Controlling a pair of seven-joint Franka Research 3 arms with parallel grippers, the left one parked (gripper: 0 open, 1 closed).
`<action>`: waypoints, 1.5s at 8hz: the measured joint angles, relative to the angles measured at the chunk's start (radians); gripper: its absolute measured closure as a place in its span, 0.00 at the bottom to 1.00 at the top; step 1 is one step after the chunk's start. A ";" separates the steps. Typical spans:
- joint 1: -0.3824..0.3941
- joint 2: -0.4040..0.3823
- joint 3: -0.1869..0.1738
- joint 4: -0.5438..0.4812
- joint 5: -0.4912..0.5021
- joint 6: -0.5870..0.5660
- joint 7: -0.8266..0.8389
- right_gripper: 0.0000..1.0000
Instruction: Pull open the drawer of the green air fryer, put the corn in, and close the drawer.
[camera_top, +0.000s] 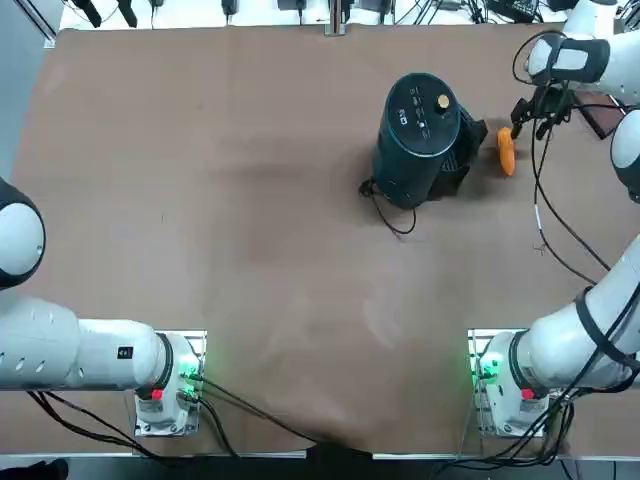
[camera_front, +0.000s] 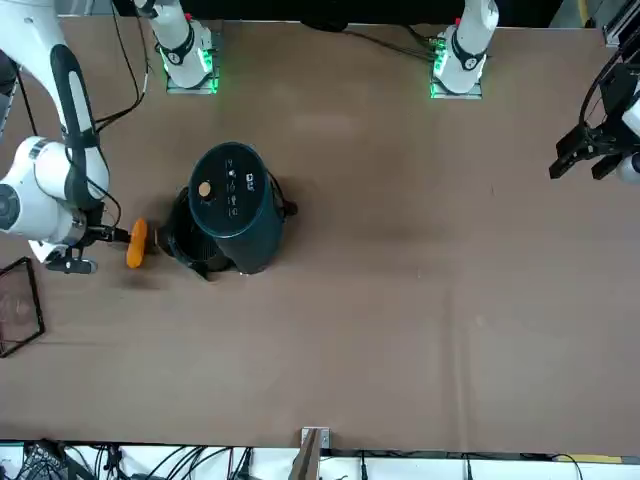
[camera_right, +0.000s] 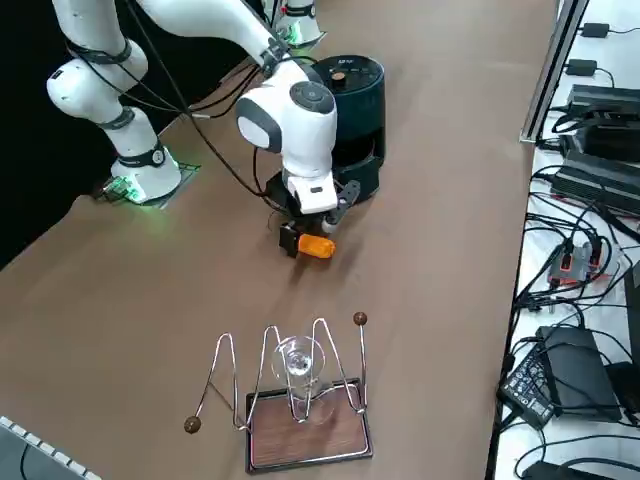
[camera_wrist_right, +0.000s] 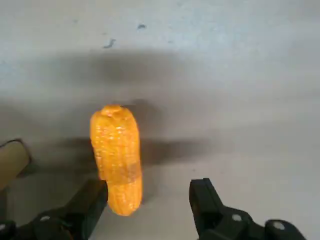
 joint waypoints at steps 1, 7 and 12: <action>0.002 0.001 0.019 0.000 0.012 0.000 0.000 0.00; 0.003 0.065 0.046 -0.001 0.028 0.045 -0.011 0.00; 0.003 0.091 0.045 0.008 0.023 0.092 -0.020 0.44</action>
